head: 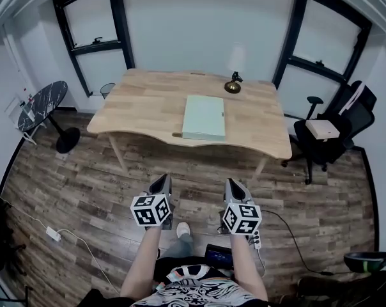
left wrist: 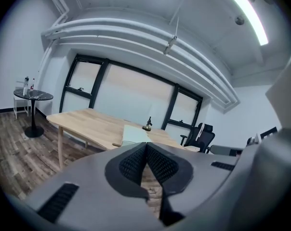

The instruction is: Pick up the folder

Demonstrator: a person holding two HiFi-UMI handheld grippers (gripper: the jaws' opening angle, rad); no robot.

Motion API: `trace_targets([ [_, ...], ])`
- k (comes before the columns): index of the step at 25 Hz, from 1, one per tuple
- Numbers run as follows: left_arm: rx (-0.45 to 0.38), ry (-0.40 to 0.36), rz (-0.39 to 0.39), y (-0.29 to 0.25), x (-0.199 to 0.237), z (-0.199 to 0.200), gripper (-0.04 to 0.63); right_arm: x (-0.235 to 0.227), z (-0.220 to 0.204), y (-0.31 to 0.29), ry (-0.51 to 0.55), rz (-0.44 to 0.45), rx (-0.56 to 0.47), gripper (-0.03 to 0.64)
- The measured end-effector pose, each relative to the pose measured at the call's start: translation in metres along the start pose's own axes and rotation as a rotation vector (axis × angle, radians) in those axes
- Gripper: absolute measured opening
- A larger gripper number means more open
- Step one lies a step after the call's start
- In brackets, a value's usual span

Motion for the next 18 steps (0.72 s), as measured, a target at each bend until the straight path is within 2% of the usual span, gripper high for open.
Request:
trace_targets([
  [5, -0.025, -0.005, -0.061, -0.038, 0.002, 0.010, 0.008, -0.018, 0.004, -0.032, -0.008, -0.002, -0.005, 0.005],
  [9, -0.054, 0.036, -0.134, -0.088, 0.016, 0.020, 0.008, -0.039, 0.009, -0.080, -0.008, -0.022, 0.017, 0.005],
  [13, -0.018, 0.035, -0.134, -0.154, 0.047, 0.042, 0.008, -0.061, 0.035, -0.146, -0.024, -0.054, 0.006, 0.005],
  [18, 0.027, 0.037, -0.121, -0.240, 0.090, 0.076, 0.008, -0.060, 0.074, -0.233, 0.009, -0.048, -0.004, 0.005],
])
Point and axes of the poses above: the fingertips, and each gripper's own axes: y backward along the fingers, x to its left, z out of its top, the point moved 4 cm from there along y, backward along the fingers, and after that the axes turned 9 degrees about -y, right-handed, at the moved point
